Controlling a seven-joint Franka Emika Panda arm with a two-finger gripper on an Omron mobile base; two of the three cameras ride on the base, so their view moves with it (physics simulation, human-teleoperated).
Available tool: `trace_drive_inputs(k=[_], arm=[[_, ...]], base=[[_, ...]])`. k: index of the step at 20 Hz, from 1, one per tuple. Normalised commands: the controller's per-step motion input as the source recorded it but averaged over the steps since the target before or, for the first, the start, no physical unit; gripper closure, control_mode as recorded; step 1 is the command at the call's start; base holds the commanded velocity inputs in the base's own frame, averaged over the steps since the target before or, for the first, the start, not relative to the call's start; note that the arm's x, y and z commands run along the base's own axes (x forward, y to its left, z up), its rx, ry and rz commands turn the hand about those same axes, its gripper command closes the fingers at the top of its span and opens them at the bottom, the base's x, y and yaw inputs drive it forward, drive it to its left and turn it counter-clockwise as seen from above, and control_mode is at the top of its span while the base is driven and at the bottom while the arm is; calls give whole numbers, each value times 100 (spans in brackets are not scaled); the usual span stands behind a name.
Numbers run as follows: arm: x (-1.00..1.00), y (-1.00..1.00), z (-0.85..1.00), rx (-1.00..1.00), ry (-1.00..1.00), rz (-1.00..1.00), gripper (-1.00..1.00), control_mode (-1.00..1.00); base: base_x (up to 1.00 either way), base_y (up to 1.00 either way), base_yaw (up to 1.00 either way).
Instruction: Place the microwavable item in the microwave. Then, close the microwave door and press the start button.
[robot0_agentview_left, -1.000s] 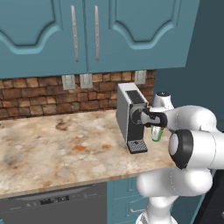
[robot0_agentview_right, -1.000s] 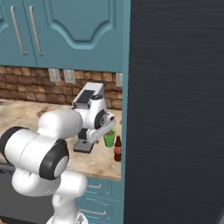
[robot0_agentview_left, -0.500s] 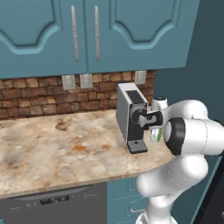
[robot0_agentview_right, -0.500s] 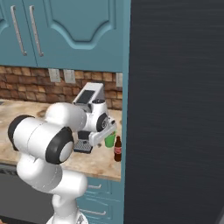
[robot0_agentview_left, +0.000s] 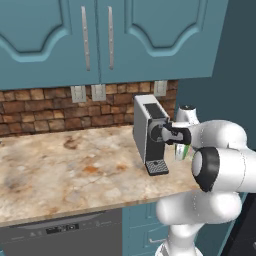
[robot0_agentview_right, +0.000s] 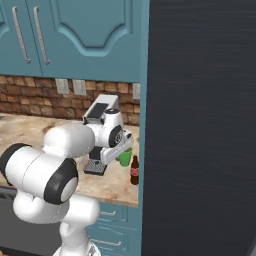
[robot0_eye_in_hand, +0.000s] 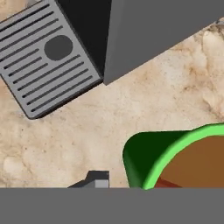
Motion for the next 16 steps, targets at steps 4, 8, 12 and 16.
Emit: trace_drive_inputs(k=[4, 8, 12, 16], arm=[[-35, 0, 58, 0, -33, 3, 100, -100], [-43, 0, 94, 0, -23, 1, 100, -100], [-50, 2, 100, 0, -5, 0, 100, -100], [-47, 16, 100, 0, 0, 0, 100, -100]], base=[[0, 0, 0], [0, 0, 0], [0, 0, 0], [0, 0, 0]])
